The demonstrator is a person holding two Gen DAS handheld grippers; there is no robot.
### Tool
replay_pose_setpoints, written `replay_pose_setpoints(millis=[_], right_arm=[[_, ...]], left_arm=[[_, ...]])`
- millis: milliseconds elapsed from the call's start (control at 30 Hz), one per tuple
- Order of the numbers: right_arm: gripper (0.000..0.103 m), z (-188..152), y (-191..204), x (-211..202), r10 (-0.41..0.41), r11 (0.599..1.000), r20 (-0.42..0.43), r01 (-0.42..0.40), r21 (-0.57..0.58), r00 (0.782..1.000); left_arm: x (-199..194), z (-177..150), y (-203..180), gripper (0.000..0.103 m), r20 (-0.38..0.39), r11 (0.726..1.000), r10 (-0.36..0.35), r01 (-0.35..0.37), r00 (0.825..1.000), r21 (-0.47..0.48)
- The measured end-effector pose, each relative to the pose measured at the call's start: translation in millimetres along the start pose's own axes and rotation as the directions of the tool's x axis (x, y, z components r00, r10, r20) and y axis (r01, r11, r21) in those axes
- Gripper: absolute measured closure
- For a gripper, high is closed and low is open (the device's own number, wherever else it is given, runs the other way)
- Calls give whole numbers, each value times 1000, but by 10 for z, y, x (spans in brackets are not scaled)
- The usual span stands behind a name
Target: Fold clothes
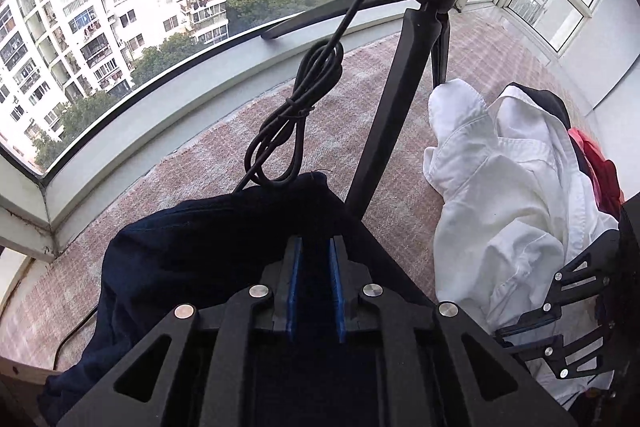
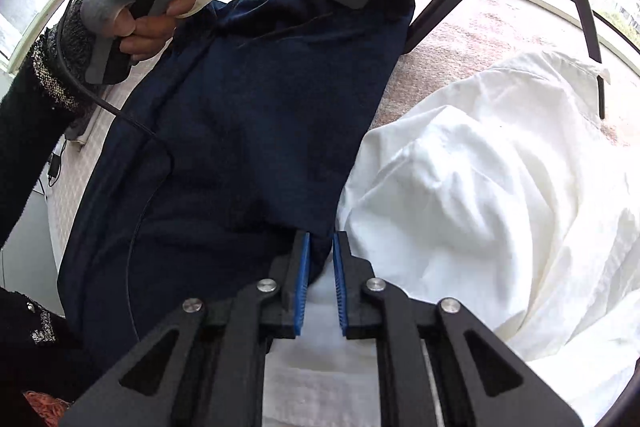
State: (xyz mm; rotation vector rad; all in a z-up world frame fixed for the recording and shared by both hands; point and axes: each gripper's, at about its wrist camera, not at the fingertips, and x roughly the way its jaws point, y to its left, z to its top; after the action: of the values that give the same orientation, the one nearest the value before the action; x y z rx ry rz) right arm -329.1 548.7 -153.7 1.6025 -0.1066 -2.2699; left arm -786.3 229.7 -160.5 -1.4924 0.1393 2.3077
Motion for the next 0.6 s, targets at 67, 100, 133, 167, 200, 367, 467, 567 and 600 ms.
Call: replay_pose_setpoints(millis=[67,100,133,167,200,367,467,567,600], right_arm=[[84,-9,59,-124,8,1000,50,-7,-6,999],[82,2,83,-151,32,999,74,-32,-2,997],[80,15,108,-151,54,999,89,-54,0,995],[80,34,135,-60,65,998,72,-65,-3,995],[80,52,161,30,77,997,56,-76,-5,996],[86,-21,86,383,-50,998,-57,48,-33,997],[84,-76,-18,120,-78,996,-26,79,34,997],[83,-153,51,-259,-3,997,47,-1,72,999],[83,-183,80,-365,32,996,77,-38,77,997]], left_arm=[[-186,-146,-1,88,14,1000,10,-10,1000,5],[-278,-235,-2,87,20,1000,4,-4,1000,2],[-346,-314,-6,87,25,1000,4,-4,1000,-14],[-401,-382,-13,87,30,999,10,-9,999,-34],[-455,-457,-13,87,34,999,7,-6,999,-50],[-1021,-1037,-107,87,71,992,33,-24,997,-124],[-1489,-1565,-237,81,110,980,56,-34,992,-195],[-1748,-2121,-467,80,123,962,67,-31,990,-271],[-1816,-2298,-581,80,121,957,65,-27,990,-288]])
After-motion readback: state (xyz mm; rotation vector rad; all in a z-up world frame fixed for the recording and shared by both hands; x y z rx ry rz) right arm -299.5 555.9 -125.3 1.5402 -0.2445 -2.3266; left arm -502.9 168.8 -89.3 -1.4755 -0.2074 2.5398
